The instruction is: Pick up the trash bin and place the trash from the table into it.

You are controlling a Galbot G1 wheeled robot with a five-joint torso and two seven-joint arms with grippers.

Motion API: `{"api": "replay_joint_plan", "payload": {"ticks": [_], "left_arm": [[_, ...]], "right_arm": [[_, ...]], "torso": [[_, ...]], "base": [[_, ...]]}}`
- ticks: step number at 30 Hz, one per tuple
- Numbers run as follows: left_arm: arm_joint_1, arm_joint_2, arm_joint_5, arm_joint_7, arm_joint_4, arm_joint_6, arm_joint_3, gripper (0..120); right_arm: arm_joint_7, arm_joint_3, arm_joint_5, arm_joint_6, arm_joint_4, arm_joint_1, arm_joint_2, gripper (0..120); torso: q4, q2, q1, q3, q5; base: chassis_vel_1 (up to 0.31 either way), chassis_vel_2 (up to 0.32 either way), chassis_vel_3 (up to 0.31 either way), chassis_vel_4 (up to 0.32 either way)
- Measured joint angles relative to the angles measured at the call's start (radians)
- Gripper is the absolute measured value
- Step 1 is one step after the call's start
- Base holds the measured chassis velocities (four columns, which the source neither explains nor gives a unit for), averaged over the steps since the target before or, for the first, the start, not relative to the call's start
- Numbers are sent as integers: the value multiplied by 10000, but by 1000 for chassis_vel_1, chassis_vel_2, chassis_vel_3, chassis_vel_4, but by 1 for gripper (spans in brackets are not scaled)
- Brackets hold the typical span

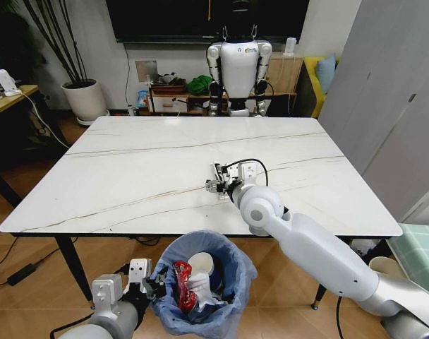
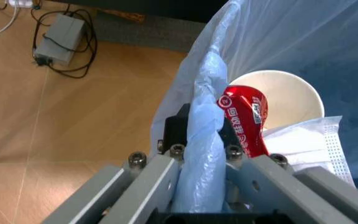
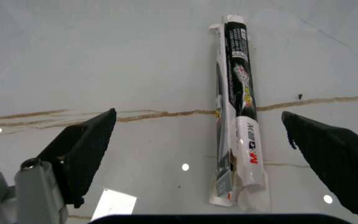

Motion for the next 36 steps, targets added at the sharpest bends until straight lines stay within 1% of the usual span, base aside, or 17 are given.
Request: {"api": "replay_joint_plan", "payload": {"ticks": [2,3,5,7,8,11,12,17,18,21,22,23,25,26,29,36], "left_arm": [[-10,7,-16,7,0,0,-13,0],[-10,7,-16,7,0,0,-13,0],[-22,12,-29,14,0,0,-26,0],[-58,13,-35,38,0,0,-32,0],[-58,13,-35,38,0,0,-32,0],[-105,13,-51,46,0,0,-33,0],[-105,13,-51,46,0,0,-33,0],[-127,18,-101,61,1,0,-74,0],[-127,18,-101,61,1,0,-74,0],[-134,28,-132,75,2,0,-123,0],[-142,31,-139,79,2,0,-127,0],[-142,31,-139,79,2,0,-127,0],[-150,30,-144,85,2,0,-128,0],[-150,30,-144,85,2,0,-128,0],[-150,28,-144,99,1,0,-127,0],[-147,37,-143,131,2,0,-159,0]], "right_arm": [[14,-58,-5,5,-128,38,154,89],[14,-58,-5,5,-128,38,154,89],[14,-88,-7,6,-227,68,192,82],[8,-94,-13,10,-269,69,162,72],[8,-94,-13,10,-269,69,162,72],[2,-127,6,7,-252,66,78,61],[2,-127,6,7,-252,66,78,61],[-5,-229,-11,3,-291,-45,58,36],[-5,-229,-11,3,-291,-45,58,36],[-7,-292,-44,4,-314,-96,59,29],[-3,-298,-47,8,-325,-97,78,23],[-3,-298,-47,8,-325,-97,78,23],[1,-303,-50,18,-339,-95,77,12],[1,-303,-50,18,-339,-95,77,12],[2,-303,-105,32,-394,-106,60,0],[2,-284,-259,99,-446,-179,53,0]], "torso": [[2,0,0,0,0],[2,0,0,0,0],[1,0,0,0,0],[0,1,0,0,0],[0,1,0,0,0],[-1,2,0,0,0],[-1,2,0,0,0],[0,2,0,0,2],[0,2,0,0,2],[0,2,0,0,2],[0,2,0,0,2],[0,2,0,0,2],[0,2,0,0,2],[0,2,0,0,2],[0,2,0,0,2],[1,2,0,0,3]], "base": [[0,0,0,0],[0,0,0,0],[0,0,0,0],[0,0,0,0],[0,0,0,0],[0,0,0,0],[0,0,0,0],[0,0,0,0],[0,0,0,0],[0,0,0,0],[0,0,0,0],[0,0,0,0],[0,0,0,0],[0,0,0,0],[0,0,0,0],[0,0,0,0]]}}
